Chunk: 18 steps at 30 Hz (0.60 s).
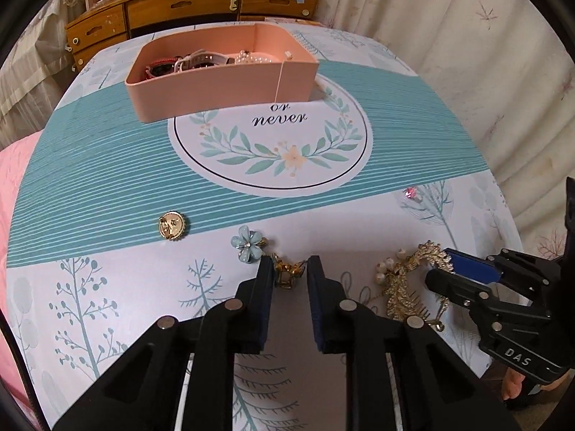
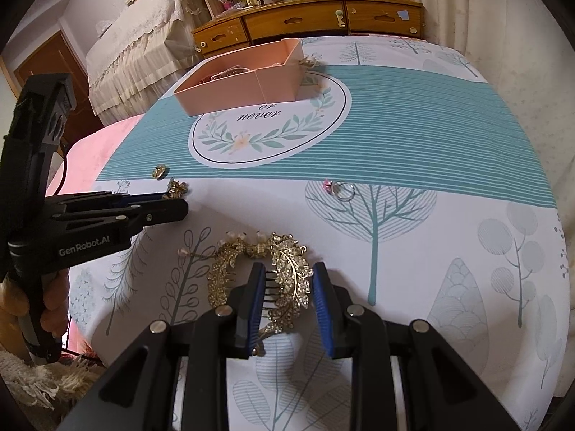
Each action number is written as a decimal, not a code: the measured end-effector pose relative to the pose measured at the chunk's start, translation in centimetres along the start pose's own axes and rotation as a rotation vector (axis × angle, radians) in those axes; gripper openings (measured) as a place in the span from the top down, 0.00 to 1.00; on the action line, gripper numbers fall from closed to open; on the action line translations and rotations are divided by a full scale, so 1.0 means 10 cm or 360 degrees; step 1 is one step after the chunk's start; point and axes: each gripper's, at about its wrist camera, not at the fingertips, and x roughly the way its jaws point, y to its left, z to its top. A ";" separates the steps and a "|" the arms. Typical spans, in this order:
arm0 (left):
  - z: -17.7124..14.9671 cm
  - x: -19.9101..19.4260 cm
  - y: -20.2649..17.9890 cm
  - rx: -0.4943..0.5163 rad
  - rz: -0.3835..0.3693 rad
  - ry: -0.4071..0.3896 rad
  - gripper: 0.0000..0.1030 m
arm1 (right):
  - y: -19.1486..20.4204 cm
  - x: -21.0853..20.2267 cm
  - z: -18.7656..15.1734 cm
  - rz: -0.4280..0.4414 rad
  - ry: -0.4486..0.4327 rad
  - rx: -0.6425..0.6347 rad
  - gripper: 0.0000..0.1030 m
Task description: Organize jewelry
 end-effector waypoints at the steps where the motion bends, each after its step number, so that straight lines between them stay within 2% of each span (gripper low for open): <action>1: 0.00 -0.04 -0.01 0.0000 -0.0003 -0.0016 0.84 | -0.01 -0.01 0.00 -0.0003 -0.0006 0.0006 0.75; 5: 0.09 -0.29 0.02 -0.0017 -0.0039 -0.0092 0.84 | 0.01 -0.13 0.11 0.0043 -0.0053 0.0025 0.75; 9: 0.30 -0.64 0.12 -0.0044 -0.0084 -0.0180 0.84 | 0.13 -0.34 0.33 0.0074 -0.0131 -0.0039 0.75; 14: 0.72 -0.94 0.31 -0.0063 -0.0057 -0.0271 0.84 | 0.32 -0.61 0.80 0.0087 -0.0287 -0.0131 0.75; 18: 1.09 -0.98 0.48 -0.0098 -0.0006 -0.0306 0.84 | 0.39 -0.71 1.32 0.0128 -0.0387 -0.0110 0.75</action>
